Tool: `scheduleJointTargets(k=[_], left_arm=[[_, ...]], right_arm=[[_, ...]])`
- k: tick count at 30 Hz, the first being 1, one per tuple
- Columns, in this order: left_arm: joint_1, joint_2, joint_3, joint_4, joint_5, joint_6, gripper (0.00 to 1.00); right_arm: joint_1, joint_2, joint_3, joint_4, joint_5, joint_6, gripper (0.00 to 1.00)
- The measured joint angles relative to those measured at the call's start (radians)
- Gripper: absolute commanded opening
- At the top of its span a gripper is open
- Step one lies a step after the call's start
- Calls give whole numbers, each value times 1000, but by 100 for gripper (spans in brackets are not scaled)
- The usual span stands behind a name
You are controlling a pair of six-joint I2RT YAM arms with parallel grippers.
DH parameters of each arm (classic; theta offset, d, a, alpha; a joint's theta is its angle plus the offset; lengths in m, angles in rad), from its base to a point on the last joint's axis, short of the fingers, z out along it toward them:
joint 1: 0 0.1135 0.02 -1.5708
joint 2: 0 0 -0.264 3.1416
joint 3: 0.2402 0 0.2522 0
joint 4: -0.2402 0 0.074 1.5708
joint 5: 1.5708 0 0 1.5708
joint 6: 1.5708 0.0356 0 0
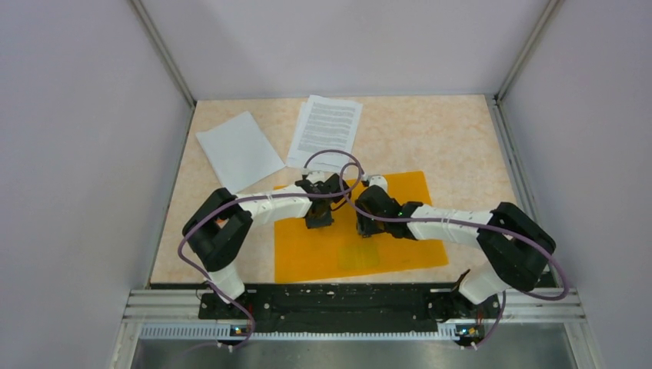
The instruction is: Put the files into the folder
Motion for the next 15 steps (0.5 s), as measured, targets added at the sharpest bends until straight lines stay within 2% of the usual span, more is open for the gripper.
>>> scheduleJointTargets(k=[5, 11, 15], left_arm=[[-5, 0, 0, -11, -20, -32, 28], [-5, 0, 0, -16, -21, -52, 28], [-5, 0, 0, -16, -21, -56, 28]], right_arm=[[0, -71, -8, -74, -27, 0, 53], [2, -171, -8, -123, -34, 0, 36], [19, -175, -7, -146, -24, 2, 26]])
